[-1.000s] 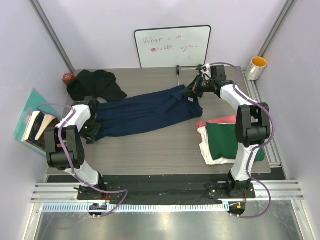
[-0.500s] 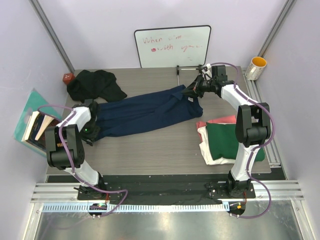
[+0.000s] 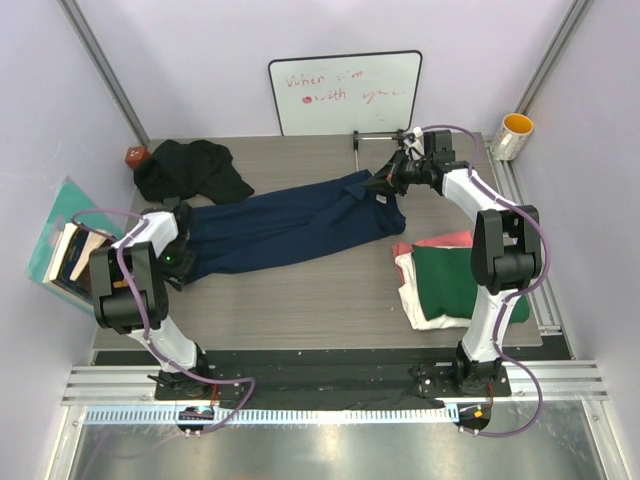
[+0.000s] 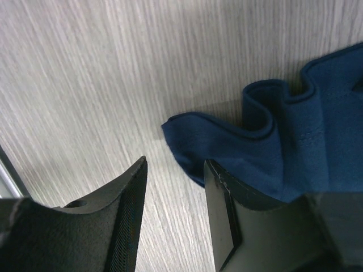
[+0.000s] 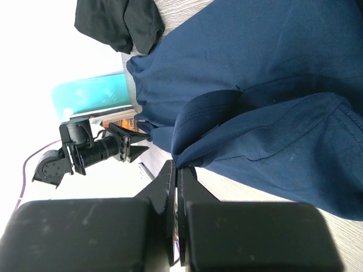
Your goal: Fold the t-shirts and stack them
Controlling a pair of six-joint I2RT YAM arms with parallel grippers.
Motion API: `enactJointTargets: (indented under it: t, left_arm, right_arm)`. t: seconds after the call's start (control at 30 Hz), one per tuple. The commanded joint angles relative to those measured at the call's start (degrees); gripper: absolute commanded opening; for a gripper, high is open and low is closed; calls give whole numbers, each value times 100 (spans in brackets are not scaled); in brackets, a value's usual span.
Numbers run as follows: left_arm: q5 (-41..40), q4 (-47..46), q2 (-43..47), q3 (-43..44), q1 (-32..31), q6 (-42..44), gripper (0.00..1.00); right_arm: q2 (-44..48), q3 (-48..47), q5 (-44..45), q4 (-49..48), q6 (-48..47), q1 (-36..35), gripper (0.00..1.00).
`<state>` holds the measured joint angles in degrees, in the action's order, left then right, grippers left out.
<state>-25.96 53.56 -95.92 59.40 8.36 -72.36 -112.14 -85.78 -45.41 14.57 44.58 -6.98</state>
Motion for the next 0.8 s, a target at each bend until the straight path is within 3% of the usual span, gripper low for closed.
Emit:
enactJointTargets:
  t: [0.0, 0.23, 0.5, 0.63, 0.77]
  left_arm:
    - [-235, -47, -278, 265, 34, 11, 45]
    - [-191, -179, -612, 362, 25, -15, 43]
    - [-164, -285, -621, 169, 25, -86, 19]
    - [-182, -302, -621, 107, 34, -103, 0]
    - [-217, -258, -603, 195, 25, -77, 0]
  right_arm:
    - [-1, -115, -144, -226, 51, 48, 1]
    - [95, -9, -153, -226, -1, 66, 1]
    - [104, 0, -179, -235, 42, 109, 1]
    - [78, 17, -197, -279, 86, 109, 1]
    - [52, -9, -205, -314, 121, 109, 1]
